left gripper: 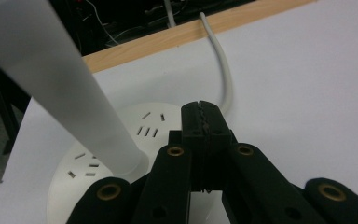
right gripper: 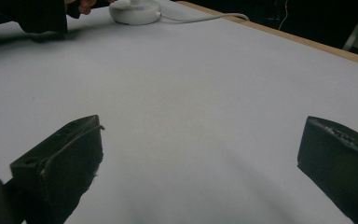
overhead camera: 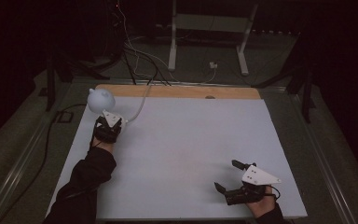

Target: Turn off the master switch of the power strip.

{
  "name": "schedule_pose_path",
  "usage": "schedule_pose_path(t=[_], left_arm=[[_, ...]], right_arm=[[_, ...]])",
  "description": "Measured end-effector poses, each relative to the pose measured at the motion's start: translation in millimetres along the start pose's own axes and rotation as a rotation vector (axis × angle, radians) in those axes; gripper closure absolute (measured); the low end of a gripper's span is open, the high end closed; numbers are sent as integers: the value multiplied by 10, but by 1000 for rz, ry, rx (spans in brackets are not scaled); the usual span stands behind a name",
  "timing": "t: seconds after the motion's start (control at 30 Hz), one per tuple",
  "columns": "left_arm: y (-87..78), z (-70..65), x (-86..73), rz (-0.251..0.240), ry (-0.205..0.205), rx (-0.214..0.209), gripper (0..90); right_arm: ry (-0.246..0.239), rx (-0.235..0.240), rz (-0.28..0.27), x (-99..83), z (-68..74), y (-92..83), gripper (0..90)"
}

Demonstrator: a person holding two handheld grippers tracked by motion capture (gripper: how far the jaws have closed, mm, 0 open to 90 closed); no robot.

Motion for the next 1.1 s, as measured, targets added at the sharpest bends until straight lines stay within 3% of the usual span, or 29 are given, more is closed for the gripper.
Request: schedule_pose_path(t=[0.47,0.73,0.97,1.1], left_arm=[[80,3,-87,22,52,36,900],[90,17,-103,31,42,29,900],[86,-7,-103,28,74,40,900],[76,7,-110,33,56,34,900]], right_arm=[[0,0,0,1,0,-4,0],[-1,0,-1,2,0,-6,0],[1,2,1,-1,-6,-3,0],[-1,2,2,1,0,-5,0]])
Point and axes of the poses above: each handheld gripper's, and its own axes: y roughly forward along the jaws, x roughly out of its top, z roughly to its left, the point moved 3 cm from there along y, roughly forward along the jaws, and after that the axes turned 7 degrees about x, right-handed, at the moved point
